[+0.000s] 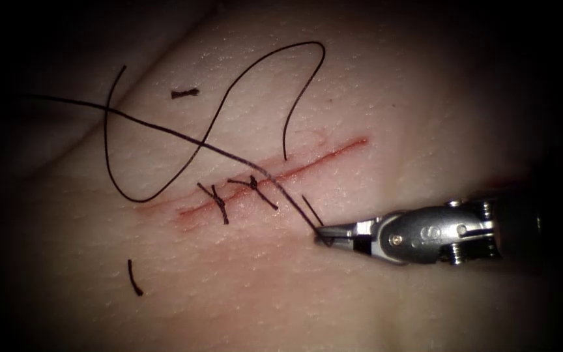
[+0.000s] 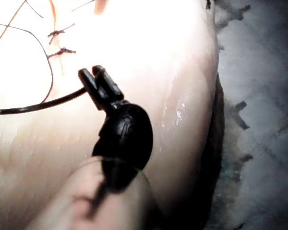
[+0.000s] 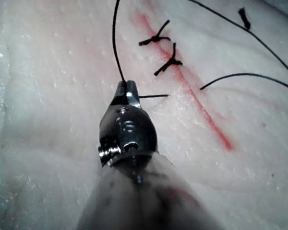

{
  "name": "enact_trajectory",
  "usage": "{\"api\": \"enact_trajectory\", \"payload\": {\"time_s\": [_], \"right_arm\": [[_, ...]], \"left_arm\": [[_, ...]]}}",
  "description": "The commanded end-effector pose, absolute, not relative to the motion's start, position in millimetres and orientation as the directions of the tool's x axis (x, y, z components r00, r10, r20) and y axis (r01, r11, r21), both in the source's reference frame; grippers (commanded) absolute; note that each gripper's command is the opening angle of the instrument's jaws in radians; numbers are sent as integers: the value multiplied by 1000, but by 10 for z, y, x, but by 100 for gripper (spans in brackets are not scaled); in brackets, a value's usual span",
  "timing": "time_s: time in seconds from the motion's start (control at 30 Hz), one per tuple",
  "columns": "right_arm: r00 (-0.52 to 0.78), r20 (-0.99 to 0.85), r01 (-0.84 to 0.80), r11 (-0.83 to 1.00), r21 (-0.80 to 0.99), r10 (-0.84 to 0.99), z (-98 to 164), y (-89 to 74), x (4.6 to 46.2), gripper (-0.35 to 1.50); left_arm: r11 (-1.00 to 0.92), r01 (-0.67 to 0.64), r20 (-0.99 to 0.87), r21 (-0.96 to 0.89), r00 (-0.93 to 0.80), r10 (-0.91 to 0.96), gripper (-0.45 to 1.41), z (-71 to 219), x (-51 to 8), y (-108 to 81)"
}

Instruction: Wound Closure

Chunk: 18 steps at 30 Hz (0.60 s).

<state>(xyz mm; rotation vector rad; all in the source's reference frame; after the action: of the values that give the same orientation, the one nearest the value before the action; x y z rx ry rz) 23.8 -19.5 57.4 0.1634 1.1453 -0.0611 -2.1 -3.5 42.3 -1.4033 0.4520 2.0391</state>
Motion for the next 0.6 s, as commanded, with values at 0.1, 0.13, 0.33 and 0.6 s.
{"api": "enact_trajectory", "payload": {"time_s": [0.1, 0.13, 0.33, 0.6], "right_arm": [[406, -914, 166, 981, 103, 27, 546, -237, 253, -35], [403, -915, 172, 980, 102, 25, 540, -243, 255, -35], [392, -920, 212, 972, 98, 7, 495, -285, 266, -35], [397, -918, 262, 960, 93, -19, 459, -322, 276, -35]], "left_arm": [[-760, -646, -929, -70, -235, 285, -45, 438, -40, -38], [-760, -646, -930, -70, -233, 284, -45, 440, -44, -37], [-758, -649, -942, -66, -211, 262, -45, 453, -69, -22], [-749, -659, -950, -62, -190, 246, -45, 469, -67, -18]]}}
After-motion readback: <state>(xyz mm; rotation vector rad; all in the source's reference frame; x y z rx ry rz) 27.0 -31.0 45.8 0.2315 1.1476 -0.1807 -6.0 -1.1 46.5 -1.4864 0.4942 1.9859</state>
